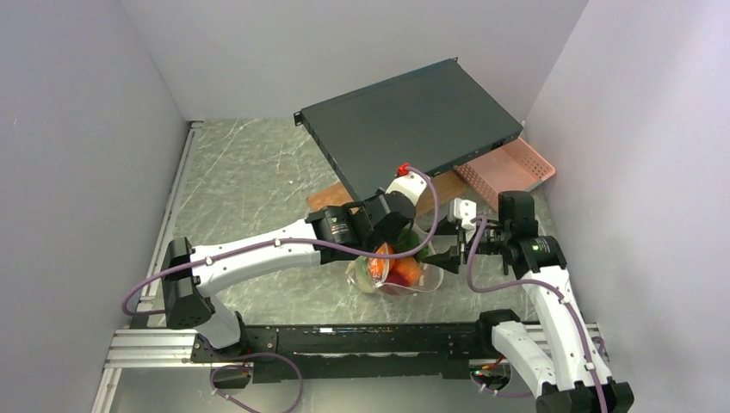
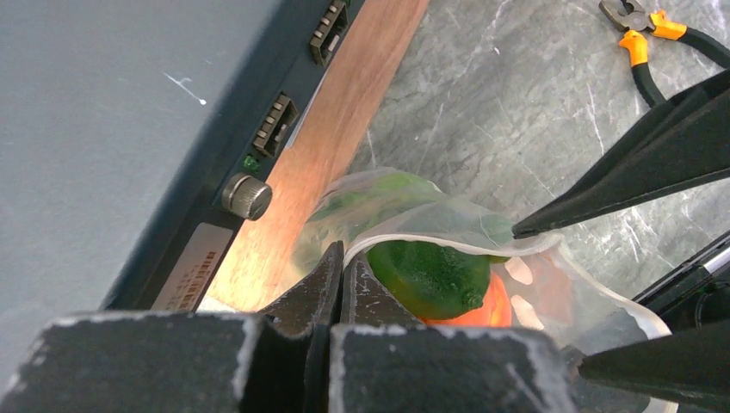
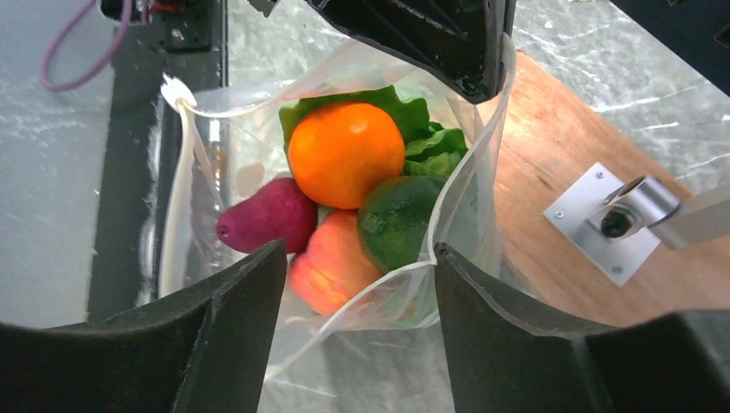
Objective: Open the zip-top bag and remove the fake food
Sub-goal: Pick up the fake fruit from the zipper food storage bag.
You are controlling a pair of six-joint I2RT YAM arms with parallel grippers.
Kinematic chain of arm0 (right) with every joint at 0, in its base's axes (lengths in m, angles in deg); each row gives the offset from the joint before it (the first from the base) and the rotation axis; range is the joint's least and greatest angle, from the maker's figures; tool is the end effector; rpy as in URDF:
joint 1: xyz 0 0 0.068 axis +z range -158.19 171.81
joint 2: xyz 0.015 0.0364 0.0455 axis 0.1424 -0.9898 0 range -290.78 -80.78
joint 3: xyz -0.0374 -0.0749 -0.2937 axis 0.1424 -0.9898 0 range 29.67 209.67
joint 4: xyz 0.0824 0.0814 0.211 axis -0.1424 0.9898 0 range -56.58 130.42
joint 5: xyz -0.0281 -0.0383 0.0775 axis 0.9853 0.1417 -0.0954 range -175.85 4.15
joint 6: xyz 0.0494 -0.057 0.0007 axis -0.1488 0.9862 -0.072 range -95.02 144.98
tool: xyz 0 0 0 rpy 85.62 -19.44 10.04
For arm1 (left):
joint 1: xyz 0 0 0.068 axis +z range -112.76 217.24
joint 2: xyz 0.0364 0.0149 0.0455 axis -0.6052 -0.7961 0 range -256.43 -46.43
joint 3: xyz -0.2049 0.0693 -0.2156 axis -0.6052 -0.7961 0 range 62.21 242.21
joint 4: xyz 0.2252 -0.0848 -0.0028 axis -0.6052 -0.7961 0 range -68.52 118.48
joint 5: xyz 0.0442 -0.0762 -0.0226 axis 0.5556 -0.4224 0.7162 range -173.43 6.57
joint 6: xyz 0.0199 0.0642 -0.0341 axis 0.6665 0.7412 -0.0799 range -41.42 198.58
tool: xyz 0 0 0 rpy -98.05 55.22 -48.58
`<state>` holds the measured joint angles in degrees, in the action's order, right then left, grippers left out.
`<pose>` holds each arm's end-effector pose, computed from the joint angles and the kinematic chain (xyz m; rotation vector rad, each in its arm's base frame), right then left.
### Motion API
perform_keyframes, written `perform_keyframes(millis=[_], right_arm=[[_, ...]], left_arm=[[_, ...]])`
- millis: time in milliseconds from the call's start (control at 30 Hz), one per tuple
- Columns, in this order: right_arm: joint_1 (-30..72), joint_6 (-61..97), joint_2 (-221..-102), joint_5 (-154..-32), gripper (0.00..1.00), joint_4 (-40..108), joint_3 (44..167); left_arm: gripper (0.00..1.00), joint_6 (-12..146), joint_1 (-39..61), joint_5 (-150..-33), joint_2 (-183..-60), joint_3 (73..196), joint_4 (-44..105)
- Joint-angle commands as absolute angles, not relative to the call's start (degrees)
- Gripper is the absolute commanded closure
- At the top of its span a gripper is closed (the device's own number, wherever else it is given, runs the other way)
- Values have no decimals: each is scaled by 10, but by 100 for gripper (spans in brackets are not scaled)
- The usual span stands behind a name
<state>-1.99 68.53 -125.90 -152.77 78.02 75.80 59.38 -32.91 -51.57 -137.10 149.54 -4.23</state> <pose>0.0964 0.0693 0.3200 -1.2713 1.4785 0.9170 0.1512 -0.3204 0.3827 0.6244 2.0162 -0.3236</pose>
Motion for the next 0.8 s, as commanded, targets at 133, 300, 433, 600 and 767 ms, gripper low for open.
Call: perform_keyframes(millis=[133,300,433,600,767], right_arm=[[-19,836,-1298,-1549,38,780,812],[-22,792,-1296,-1534,27,800,877],[-28,801,-1290,-1531,22,821,888],[20,890,-1288,-1543,32,887,841],[63,959,-1297,-1457,41,804,778]], left_arm=[[100,577,-315,-545,-1348,1489,24],[100,562,-311,-548,-1350,1486,24],[100,552,-306,-557,-1352,1485,20],[100,550,-300,-575,-1350,1476,37],[100,551,-297,-594,-1343,1463,51]])
